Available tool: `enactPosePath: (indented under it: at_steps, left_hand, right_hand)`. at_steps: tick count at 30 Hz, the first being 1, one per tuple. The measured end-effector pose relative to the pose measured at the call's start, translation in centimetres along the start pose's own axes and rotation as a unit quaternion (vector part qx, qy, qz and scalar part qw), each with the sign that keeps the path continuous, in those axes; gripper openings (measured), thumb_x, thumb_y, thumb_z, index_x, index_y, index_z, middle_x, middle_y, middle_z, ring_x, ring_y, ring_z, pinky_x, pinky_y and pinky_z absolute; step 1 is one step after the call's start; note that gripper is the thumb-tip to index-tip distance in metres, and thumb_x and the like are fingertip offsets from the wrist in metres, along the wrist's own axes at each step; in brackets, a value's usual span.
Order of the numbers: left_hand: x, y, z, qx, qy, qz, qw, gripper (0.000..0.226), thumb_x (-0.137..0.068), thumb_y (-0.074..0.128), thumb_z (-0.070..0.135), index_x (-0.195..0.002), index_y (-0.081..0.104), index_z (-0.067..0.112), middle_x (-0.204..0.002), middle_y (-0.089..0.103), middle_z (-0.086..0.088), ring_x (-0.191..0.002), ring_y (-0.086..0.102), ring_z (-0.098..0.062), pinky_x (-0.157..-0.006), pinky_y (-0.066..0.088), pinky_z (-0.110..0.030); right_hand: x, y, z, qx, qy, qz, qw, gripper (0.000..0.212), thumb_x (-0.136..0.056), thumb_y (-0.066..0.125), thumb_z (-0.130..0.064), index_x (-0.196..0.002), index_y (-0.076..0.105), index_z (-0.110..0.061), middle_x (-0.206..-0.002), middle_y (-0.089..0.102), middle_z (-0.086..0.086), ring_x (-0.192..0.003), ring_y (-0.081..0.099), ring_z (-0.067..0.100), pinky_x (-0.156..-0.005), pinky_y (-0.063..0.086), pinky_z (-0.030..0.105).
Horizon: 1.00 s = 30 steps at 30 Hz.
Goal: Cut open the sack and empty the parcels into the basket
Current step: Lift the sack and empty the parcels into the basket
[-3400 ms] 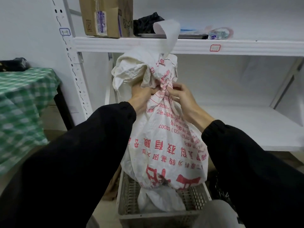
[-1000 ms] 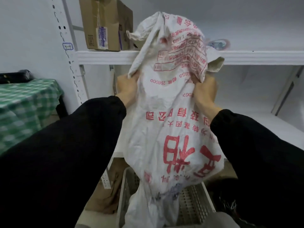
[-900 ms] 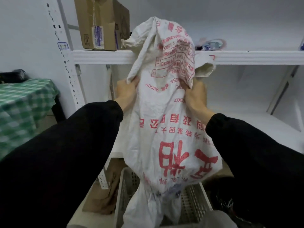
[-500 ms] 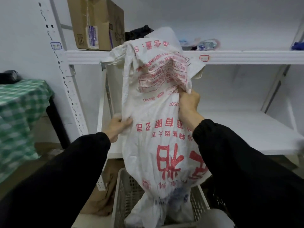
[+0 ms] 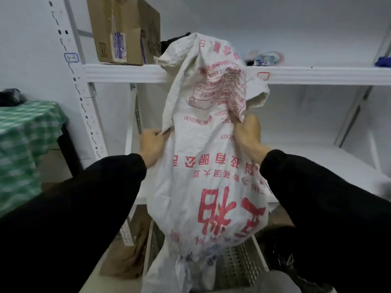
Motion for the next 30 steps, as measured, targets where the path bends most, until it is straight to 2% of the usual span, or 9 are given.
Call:
enactPosePath:
  at_steps: [2,4,7,9,13,17,22,26,30]
  left_hand:
    - [0.1,0.1,-0.2,0.037,-0.013,0.007,0.999,0.029,-0.09,0.068,0.023,-0.064,0.061,0.013,-0.065,0.052,0.0,-0.059,0.045,-0.012,-0.055,0.038,-0.021]
    - [0.2,0.3,0.2,0.054,-0.029,0.023,0.998,0.022,-0.09,0.066,0.022,-0.068,0.067,0.017,-0.067,0.056,0.0,-0.064,0.049,-0.016,-0.06,0.04,-0.025]
    - [0.5,1.2,1.2,0.061,-0.033,0.035,0.997,0.026,-0.093,0.062,0.015,-0.068,0.069,0.013,-0.063,0.053,0.003,-0.057,0.044,-0.01,-0.044,0.037,-0.018]
    - [0.3,1.2,1.0,0.078,-0.047,0.044,0.995,0.022,-0.094,0.063,0.02,-0.075,0.067,0.009,-0.071,0.056,-0.002,-0.061,0.047,-0.013,-0.046,0.038,-0.019]
    - [-0.4,1.9,0.7,0.127,-0.065,0.035,0.989,0.023,-0.092,0.067,0.024,-0.078,0.07,0.007,-0.076,0.064,-0.003,-0.066,0.055,-0.015,-0.062,0.047,-0.026]
    - [0.9,6.3,2.6,0.107,-0.037,-0.07,0.991,0.024,-0.093,0.062,0.01,-0.071,0.069,0.014,-0.074,0.07,0.001,-0.073,0.066,-0.017,-0.061,0.055,-0.02]
    - [1.3,8.7,1.9,0.244,-0.142,-0.197,0.939,0.027,-0.1,0.049,0.01,-0.126,0.059,0.01,-0.116,0.069,-0.006,-0.103,0.068,-0.021,-0.071,0.06,-0.028]
    - [4.8,11.3,2.3,0.284,-0.201,-0.312,0.884,0.031,-0.101,0.038,0.009,-0.101,0.069,0.007,-0.095,0.072,-0.007,-0.087,0.068,-0.02,-0.077,0.055,-0.032]
    - [5.9,12.0,2.8,0.353,-0.172,-0.405,0.826,0.044,-0.069,0.049,-0.013,-0.097,0.078,0.005,-0.109,0.073,-0.012,-0.101,0.07,-0.024,-0.1,0.05,-0.04]
  right_hand:
    - [0.4,-0.6,-0.5,-0.029,0.007,0.047,0.998,0.019,-0.092,0.049,-0.004,-0.094,0.068,-0.003,-0.091,0.069,0.008,-0.088,0.065,0.029,-0.071,0.054,0.041]
    - [0.8,0.1,-1.4,-0.039,-0.021,0.039,0.998,0.018,-0.091,0.048,-0.002,-0.093,0.065,-0.005,-0.089,0.068,0.004,-0.083,0.064,0.023,-0.068,0.052,0.034]
    - [0.8,1.2,-1.6,-0.022,-0.026,-0.014,0.999,0.012,-0.094,0.053,-0.009,-0.091,0.065,-0.008,-0.081,0.062,-0.006,-0.071,0.057,0.008,-0.055,0.042,0.021]
    - [0.0,-0.9,-0.8,-0.038,0.011,0.069,0.997,0.016,-0.092,0.051,-0.005,-0.095,0.066,-0.002,-0.084,0.062,-0.001,-0.076,0.056,0.014,-0.057,0.04,0.023]
    - [-0.4,-1.0,-1.1,-0.076,0.009,0.067,0.995,0.018,-0.096,0.056,-0.016,-0.108,0.068,-0.009,-0.096,0.067,-0.001,-0.091,0.063,0.018,-0.07,0.044,0.024]
    - [0.8,2.4,-1.7,-0.104,-0.008,-0.002,0.995,0.028,-0.098,0.054,-0.021,-0.123,0.06,-0.011,-0.11,0.066,-0.002,-0.095,0.061,0.013,-0.069,0.044,0.015]
    - [-0.1,3.5,-0.9,-0.242,0.042,-0.116,0.962,0.038,-0.095,0.059,-0.034,-0.132,0.056,-0.023,-0.123,0.065,-0.007,-0.113,0.061,0.015,-0.099,0.05,0.035]
    - [1.8,6.0,-1.4,-0.217,0.015,-0.183,0.959,0.046,-0.096,0.056,-0.036,-0.14,0.046,-0.027,-0.138,0.055,-0.009,-0.127,0.052,0.013,-0.108,0.043,0.039]
    - [2.3,6.7,-1.3,-0.231,-0.01,-0.196,0.953,0.045,-0.091,0.063,-0.035,-0.133,0.054,-0.025,-0.133,0.06,0.0,-0.124,0.056,0.018,-0.103,0.048,0.048]
Point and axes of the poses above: each hand's wrist, its own x-axis away from the middle knuckle, its own y-axis out of the palm, z = x × y, the point moved 10 cm from there along -x, towards the middle knuckle
